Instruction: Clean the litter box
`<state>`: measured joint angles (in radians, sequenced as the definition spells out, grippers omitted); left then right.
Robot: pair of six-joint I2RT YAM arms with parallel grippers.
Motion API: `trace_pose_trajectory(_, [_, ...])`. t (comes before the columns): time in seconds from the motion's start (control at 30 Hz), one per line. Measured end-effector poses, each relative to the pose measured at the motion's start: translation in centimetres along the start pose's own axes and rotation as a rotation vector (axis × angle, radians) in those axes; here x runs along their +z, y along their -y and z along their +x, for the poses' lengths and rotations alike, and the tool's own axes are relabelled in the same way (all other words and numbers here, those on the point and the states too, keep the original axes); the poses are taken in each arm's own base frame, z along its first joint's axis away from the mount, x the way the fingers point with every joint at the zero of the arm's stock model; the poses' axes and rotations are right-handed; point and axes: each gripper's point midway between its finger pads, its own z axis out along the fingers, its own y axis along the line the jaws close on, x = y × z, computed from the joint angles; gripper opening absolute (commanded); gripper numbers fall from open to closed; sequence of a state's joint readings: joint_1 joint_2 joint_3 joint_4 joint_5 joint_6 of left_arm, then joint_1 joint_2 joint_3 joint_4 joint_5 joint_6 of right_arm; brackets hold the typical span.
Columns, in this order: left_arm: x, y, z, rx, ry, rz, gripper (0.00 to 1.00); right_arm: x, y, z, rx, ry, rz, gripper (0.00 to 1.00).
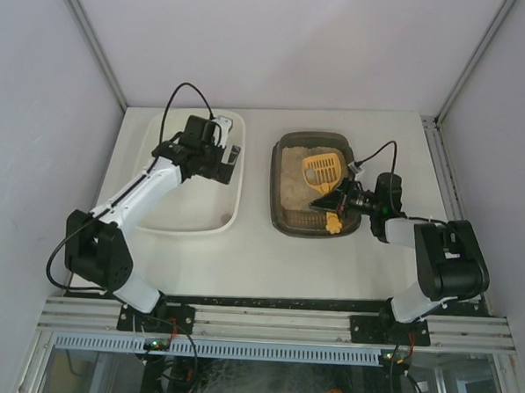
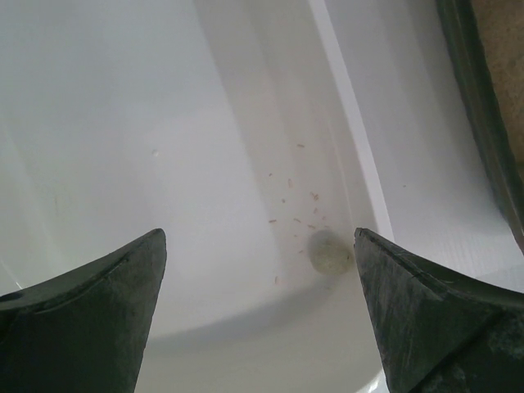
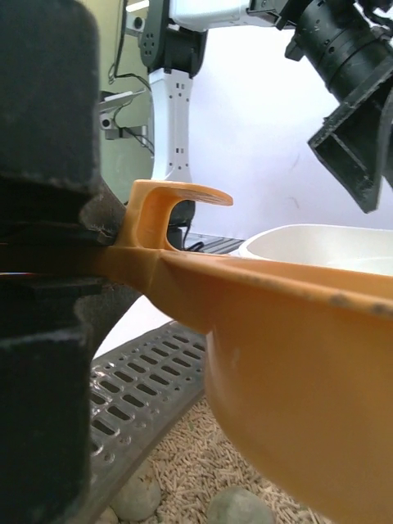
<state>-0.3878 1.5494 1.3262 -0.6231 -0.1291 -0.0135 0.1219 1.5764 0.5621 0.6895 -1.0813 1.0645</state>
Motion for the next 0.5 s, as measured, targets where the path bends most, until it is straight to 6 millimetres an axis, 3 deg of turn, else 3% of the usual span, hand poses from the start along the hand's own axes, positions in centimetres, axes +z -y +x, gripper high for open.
trace_pose_trajectory(0.17, [-0.9,-1.3,0.2,-0.017,-0.049,0.093,0.97,0.6,-0.2,0.0,-0.001,-0.021,0.017,0.0])
trace_pose_trajectory(0.33, [-1.0,-4.1,-2.1,-0.089,-0.093,0.199,1.0,0.6,-1.1,-0.6,-0.001,-0.018,-0.003,0.0])
trace_pose_trajectory(0.5, [-1.2,-6.0,0.0,-0.152,-0.173,0.243,1.0,1.2,-2.3,-1.0,-0.035,-0.038,-0.017,0.0])
